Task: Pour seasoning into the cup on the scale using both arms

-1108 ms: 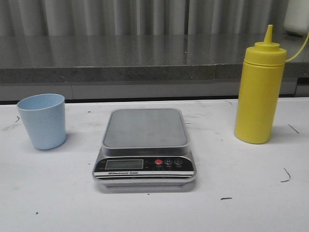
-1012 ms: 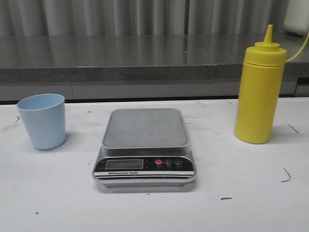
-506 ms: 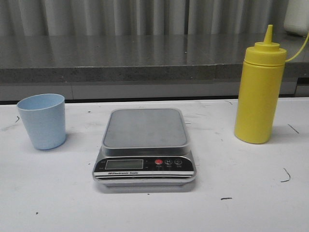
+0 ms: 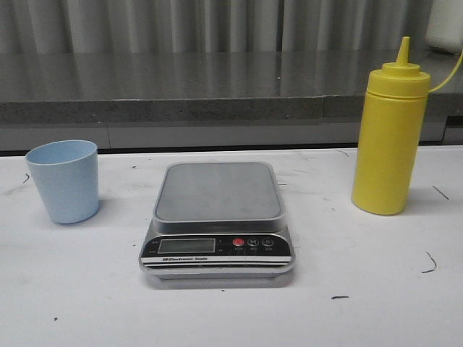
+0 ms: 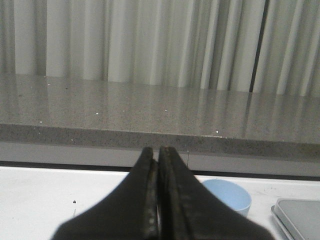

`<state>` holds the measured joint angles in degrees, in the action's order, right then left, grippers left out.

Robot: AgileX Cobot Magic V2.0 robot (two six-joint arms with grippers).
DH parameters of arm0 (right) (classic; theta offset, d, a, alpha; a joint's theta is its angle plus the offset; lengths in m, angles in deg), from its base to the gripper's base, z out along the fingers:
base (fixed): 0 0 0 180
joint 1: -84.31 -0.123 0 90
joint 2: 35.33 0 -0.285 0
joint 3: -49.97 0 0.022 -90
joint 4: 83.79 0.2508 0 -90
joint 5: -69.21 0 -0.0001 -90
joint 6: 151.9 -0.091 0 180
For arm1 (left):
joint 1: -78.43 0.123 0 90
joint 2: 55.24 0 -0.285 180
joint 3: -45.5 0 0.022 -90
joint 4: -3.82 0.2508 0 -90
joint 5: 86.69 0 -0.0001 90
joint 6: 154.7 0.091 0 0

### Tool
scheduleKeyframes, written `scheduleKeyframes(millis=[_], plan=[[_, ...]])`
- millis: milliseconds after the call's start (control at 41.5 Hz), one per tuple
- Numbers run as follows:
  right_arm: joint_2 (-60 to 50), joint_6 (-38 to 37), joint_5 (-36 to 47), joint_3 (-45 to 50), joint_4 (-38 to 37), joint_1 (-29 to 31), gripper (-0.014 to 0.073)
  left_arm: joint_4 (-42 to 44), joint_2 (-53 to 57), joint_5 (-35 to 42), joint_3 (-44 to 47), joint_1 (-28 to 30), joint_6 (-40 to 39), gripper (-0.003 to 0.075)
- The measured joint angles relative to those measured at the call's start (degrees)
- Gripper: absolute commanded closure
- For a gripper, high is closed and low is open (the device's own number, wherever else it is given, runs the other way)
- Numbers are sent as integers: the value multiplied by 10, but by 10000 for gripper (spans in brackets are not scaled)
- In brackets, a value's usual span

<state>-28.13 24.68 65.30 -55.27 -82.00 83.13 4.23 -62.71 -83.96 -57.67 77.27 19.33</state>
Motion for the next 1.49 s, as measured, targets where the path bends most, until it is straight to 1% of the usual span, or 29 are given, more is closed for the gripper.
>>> scheduleKeyframes(millis=[96, 265, 386, 530, 627, 747, 843, 1060, 1133, 1205, 1253, 1398, 1470, 1494], plan=[[0, 0, -36, -58, -18, 0, 662, 0, 0, -22, -42, 0, 0, 740], [22, 0, -126, -168, -37, 0, 662, 0, 0, -92, -169, 0, 0, 740], [74, 0, -188, -246, -38, 0, 662, 0, -22, -166, -258, 0, 0, 740], [145, 0, -262, -313, -39, 0, 662, 0, -83, -266, -337, 0, 0, 740], [190, 0, -294, -330, -39, 0, 662, 0, -125, -315, -360, 0, 0, 740], [238, 0, -318, -330, -39, 0, 662, 0, -167, -367, -361, 0, 0, 740], [267, 0, -338, -330, -39, 0, 662, 0, -193, -394, -361, 0, -1, 740], [320, 0, -369, -329, -39, 0, 660, 0, -232, -402, -361, 0, -1, 740], [335, 0, -375, -329, -39, 0, 648, 0, -241, -402, -361, 0, -1, 740], [344, 0, -376, -329, -39, 0, 581, -4, -248, -402, -361, 0, -1, 740], [347, 1, -377, -329, -39, 0, 498, -4, -252, -403, -361, 0, -1, 740], [350, 8, -378, -329, -39, 0, 166, -7, -265, -414, -361, 0, -1, 738], [350, 9, -379, -329, -39, 0, 52, -7, -277, -416, -361, 0, -1, 718], [350, 9, -381, -329, -39, 0, 32, -7, -283, -416, -361, 0, -1, 703]])
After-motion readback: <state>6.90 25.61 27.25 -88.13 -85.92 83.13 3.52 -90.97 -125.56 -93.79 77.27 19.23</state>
